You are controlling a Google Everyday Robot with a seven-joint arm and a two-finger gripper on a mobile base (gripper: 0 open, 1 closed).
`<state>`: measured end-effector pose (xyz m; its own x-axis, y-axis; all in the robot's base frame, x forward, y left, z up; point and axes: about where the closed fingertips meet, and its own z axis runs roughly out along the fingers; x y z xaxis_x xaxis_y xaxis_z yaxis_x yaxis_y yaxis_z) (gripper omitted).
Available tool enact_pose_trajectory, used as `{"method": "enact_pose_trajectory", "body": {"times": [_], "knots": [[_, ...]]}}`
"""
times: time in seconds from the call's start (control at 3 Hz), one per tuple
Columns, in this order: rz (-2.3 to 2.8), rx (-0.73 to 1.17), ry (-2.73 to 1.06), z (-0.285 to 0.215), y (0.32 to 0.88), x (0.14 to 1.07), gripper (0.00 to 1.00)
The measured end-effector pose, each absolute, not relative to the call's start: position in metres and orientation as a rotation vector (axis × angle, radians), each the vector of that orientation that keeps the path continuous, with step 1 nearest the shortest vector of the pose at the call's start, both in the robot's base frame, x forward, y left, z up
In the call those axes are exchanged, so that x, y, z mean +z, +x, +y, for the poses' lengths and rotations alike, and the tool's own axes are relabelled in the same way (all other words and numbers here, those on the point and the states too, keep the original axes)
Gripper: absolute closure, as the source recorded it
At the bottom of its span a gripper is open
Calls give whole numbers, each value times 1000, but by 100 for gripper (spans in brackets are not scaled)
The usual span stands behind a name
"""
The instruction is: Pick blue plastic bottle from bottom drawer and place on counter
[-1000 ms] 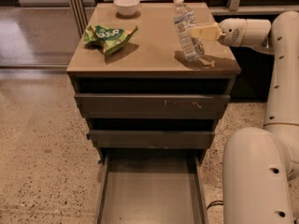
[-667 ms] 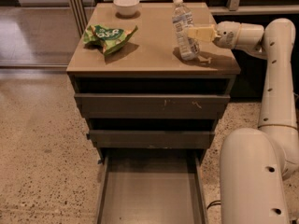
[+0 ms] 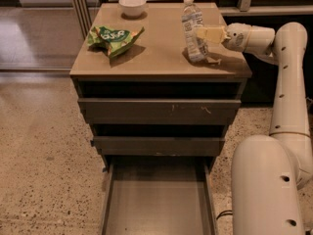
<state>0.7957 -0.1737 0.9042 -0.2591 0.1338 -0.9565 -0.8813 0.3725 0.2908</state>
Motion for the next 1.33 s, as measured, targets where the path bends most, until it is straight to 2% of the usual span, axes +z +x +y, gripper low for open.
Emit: {"method": "enact_pose_trajectory", "body": {"times": [0.67, 1.0, 1.33], "knots": [[1478, 1161, -581, -174, 816, 902, 100], [1476, 1095, -605, -176, 819, 901, 100], [1475, 1093, -608, -175, 820, 901, 81]]}}
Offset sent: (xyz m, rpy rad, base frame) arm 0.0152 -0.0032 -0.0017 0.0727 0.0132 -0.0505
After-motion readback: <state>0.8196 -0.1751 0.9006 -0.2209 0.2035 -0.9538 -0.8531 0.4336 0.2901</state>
